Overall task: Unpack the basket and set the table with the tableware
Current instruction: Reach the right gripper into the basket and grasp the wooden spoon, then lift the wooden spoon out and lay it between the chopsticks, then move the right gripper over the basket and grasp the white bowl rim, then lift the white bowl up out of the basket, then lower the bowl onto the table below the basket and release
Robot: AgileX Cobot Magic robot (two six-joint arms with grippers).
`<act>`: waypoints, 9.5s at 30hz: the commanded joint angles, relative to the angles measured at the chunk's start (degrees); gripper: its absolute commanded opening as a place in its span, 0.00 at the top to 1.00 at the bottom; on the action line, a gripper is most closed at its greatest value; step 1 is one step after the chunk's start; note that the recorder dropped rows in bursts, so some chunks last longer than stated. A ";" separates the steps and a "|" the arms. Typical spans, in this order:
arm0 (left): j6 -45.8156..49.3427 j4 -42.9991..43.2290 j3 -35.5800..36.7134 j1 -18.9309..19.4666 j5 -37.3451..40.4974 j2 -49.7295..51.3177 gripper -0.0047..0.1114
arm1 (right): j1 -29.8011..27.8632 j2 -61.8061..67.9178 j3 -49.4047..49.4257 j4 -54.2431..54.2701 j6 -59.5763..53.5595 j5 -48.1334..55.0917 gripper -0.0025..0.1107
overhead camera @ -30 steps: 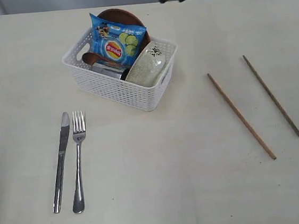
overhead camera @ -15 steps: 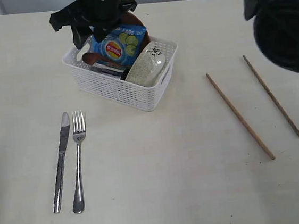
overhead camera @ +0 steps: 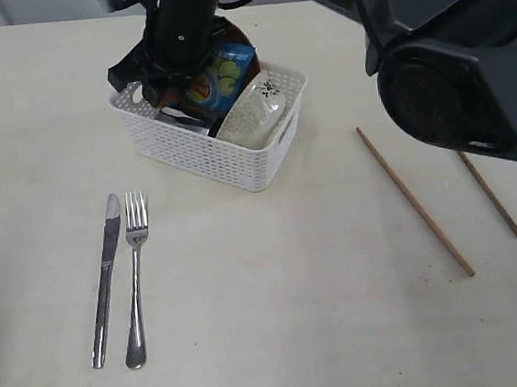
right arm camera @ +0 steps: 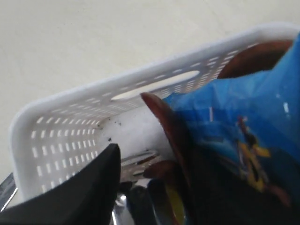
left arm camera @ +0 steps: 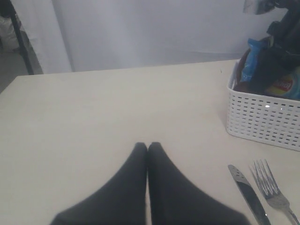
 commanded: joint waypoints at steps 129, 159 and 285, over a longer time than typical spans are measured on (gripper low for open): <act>0.00 -0.66 0.20 -0.37 -0.41 -0.16 0.96 | 0.26 -23.48 21.23 -12.46 33.99 8.89 0.57; 0.00 -0.66 0.20 -0.37 -0.41 -0.16 0.96 | 0.15 -25.79 23.64 -34.06 35.81 8.89 0.57; 0.00 -0.66 0.20 -0.37 -0.41 -0.16 0.96 | -4.94 -50.84 76.53 28.53 -4.68 -20.56 0.98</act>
